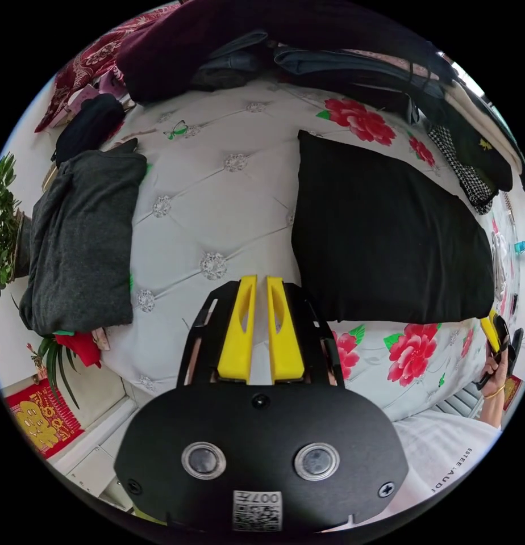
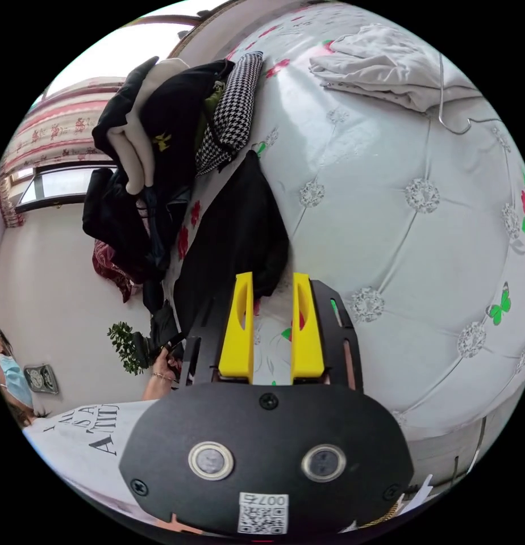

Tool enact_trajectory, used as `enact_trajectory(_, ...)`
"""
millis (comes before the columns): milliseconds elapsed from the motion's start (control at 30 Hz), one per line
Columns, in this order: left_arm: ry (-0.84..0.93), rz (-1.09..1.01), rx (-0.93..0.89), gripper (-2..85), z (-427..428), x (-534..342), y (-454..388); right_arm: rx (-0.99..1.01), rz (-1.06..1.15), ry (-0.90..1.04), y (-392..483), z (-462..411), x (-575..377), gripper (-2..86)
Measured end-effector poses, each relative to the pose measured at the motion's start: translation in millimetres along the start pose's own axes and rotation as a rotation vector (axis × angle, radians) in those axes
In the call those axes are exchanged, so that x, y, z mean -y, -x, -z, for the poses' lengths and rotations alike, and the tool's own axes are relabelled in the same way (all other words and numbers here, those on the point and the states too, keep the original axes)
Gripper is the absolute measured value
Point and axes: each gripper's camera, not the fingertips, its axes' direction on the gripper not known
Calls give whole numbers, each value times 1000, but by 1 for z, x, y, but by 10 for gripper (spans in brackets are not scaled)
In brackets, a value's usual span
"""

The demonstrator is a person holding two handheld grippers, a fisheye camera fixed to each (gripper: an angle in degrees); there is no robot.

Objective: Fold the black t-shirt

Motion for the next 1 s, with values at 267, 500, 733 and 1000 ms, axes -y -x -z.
enact_trajectory(267,-19,-12,-13,33,-1,-7,-4,-79,48,33,23,-19,23,30)
enact_trajectory(500,-26,-4,-34,30,-2,-14,5,-64,498,3,153,-16,51,8)
enact_trajectory(733,-43,53,-97,25,-3,-28,39,14,1157,362,324,-138,-18,17)
enact_trajectory(1000,-105,98,-334,84,2,-63,118,120,905,614,278,-237,-35,66)
